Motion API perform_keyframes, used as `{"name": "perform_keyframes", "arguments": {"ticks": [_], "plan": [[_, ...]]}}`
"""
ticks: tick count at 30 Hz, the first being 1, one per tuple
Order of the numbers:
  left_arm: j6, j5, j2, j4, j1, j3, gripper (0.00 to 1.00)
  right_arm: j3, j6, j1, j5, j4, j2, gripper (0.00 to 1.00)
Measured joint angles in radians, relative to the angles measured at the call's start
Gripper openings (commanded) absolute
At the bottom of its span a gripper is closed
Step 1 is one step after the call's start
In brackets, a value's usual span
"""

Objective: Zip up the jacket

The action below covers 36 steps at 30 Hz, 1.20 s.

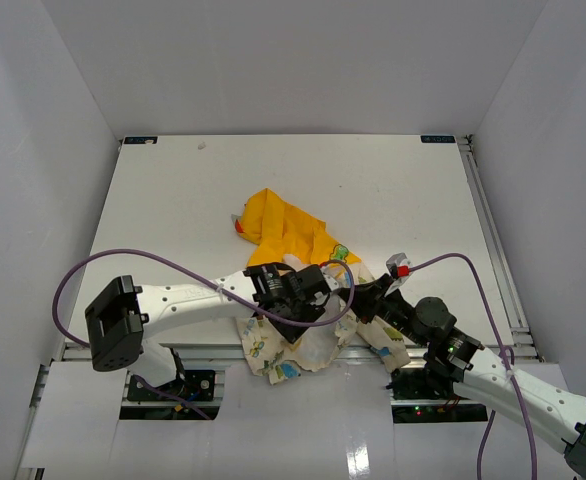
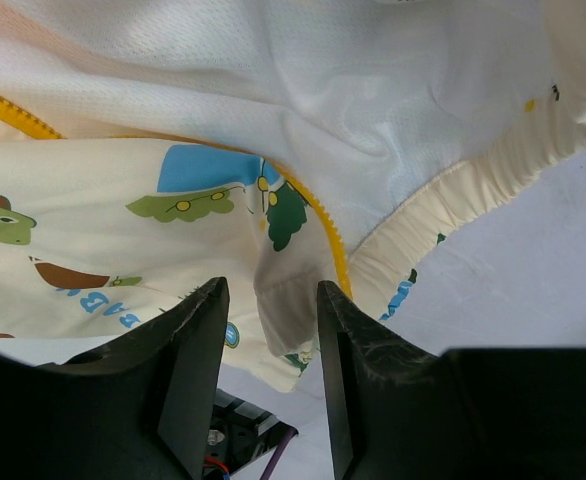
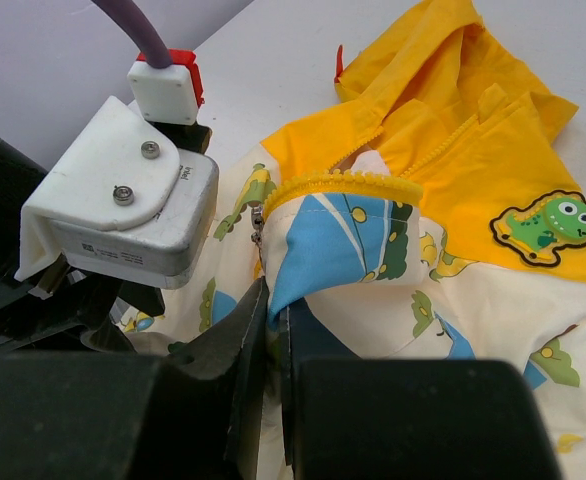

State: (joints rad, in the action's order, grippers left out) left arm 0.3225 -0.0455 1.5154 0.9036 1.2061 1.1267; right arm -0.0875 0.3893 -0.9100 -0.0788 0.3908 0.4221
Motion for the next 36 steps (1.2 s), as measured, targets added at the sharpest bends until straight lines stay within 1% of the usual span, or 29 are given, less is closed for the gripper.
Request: {"name": "perform_keyframes", "arguments": {"ticks": [6,10,12,15,19,22,28,34,35,36], "plan": [[-0.004,0.011,-0.001,0.009,-0.001,0.0,0.5,0.0,0.0,0.0,0.0,0.0,-0.003,0.08],[-0.01,0.05,-0.001,0.0,-0.001,0.0,0.5,0.0,0.0,0.0,0.0,0.0,-0.004,0.08],[-0.015,0.075,-0.001,-0.006,-0.001,0.0,0.5,0.001,0.0,0.0,0.0,0.0,-0.004,0.08],[-0.021,0.107,-0.001,-0.018,-0.001,-0.003,0.46,0.001,0.0,0.0,0.0,0.0,-0.004,0.08],[-0.022,0.129,-0.001,-0.021,-0.001,-0.012,0.45,0.003,0.0,0.0,0.0,0.0,-0.004,0.08],[-0.022,0.137,0.0,-0.02,-0.007,-0.019,0.45,0.004,0.0,0.0,0.0,0.0,-0.007,0.08],[-0.019,0.141,0.006,-0.017,-0.015,-0.021,0.49,0.005,0.0,0.0,0.0,0.0,-0.011,0.08],[-0.007,0.141,0.035,-0.019,-0.02,-0.021,0.48,0.005,0.0,0.0,0.0,0.0,-0.011,0.08],[-0.005,0.141,0.043,-0.019,-0.02,-0.021,0.48,0.005,0.0,0.0,0.0,0.0,-0.011,0.08],[-0.002,0.141,0.051,-0.02,-0.02,-0.021,0.45,0.005,0.0,0.0,0.0,0.0,-0.011,0.08]]}}
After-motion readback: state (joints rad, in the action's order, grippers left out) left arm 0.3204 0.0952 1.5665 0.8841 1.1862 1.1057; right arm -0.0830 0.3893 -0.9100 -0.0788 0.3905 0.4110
